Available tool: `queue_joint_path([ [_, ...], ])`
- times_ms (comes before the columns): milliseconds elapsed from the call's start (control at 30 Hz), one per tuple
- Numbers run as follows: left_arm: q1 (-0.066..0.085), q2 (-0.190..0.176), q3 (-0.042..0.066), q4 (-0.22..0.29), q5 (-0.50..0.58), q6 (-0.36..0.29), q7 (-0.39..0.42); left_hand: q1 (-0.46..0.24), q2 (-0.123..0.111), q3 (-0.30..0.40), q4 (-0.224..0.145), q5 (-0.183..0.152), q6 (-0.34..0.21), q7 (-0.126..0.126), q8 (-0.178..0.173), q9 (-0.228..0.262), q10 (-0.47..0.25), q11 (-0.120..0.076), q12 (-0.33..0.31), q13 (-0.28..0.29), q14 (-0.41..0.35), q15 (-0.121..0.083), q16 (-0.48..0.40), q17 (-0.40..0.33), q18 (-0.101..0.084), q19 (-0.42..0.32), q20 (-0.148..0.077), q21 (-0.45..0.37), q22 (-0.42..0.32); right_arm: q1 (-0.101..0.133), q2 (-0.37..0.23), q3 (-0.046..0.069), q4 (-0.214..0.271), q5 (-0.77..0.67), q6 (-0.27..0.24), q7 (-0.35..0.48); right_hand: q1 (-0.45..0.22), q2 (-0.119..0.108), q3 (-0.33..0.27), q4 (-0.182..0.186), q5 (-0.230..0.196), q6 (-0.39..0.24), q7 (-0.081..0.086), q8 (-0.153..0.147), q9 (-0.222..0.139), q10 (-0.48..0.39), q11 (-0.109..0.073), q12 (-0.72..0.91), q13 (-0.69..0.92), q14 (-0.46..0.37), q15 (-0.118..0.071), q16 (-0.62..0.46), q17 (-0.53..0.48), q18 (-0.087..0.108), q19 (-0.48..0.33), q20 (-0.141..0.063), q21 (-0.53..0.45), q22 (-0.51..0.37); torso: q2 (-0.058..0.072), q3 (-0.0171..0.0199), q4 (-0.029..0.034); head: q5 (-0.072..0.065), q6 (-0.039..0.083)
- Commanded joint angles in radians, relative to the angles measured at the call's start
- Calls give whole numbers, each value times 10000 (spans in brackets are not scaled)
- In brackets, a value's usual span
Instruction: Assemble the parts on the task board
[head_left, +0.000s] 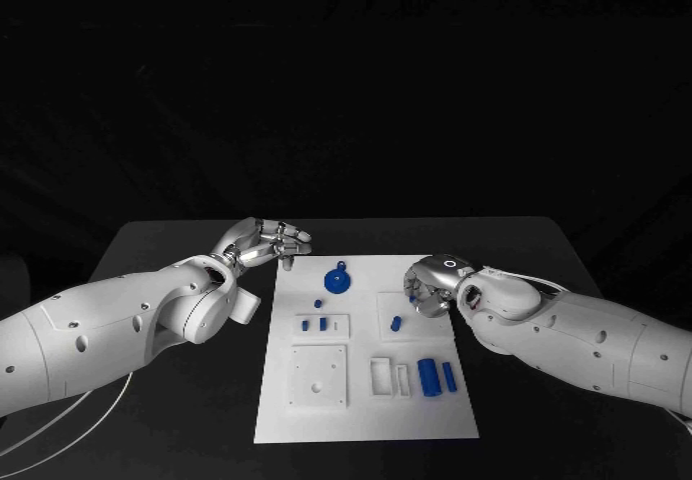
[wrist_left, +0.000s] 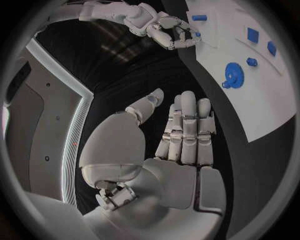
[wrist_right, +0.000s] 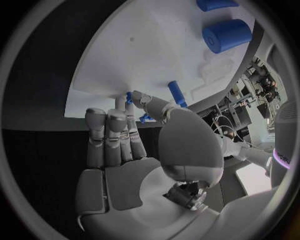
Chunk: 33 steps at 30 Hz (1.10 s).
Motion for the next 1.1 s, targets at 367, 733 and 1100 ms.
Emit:
queue_joint_path([
  [367, 17, 29, 9, 17, 85, 105, 111, -76, 36, -73, -21, -19, -93, 10, 13, -8, -84, -7, -41, 6, 123, 9, -34, 34, 288, 95, -59, -45, 23, -121, 132, -106, 9, -621, 304, -709, -72, 21, 217, 78, -152, 261, -70, 92, 11, 516, -24, -35, 43, -36, -140, 66, -5, 691, -32, -128, 48, 65, -7, -13, 7, 1, -54],
  [733, 21, 13, 9, 45, 86, 78, 95, -67, 30, -74, -29, -16, -110, 17, 8, -12, -111, -1, -48, 3, 132, 14, -42, 48, 291, 108, -59, -50, 28, -123, 121, -115, 38, -776, 216, -864, -24, 227, 420, 30, 22, 517, -171, 188, 56, 799, -118, -6, 139, -32, -229, 69, -21, 691, -23, -179, 44, 119, -10, -15, 0, 16, -71],
  [1100, 21, 9, 9, 14, 105, 40, 117, -55, 29, -67, -36, -4, -141, 29, -4, -19, -147, 7, -55, -2, 141, 21, -54, 65, 294, 121, -56, -60, 32, -124, 126, -113, 12, -792, -479, -971, -69, 259, 524, -41, -22, 662, -232, 234, 87, 973, -183, -3, 204, -23, -293, 71, -33, 691, 3, -211, 48, 160, -8, -2, 3, 39, -58],
])
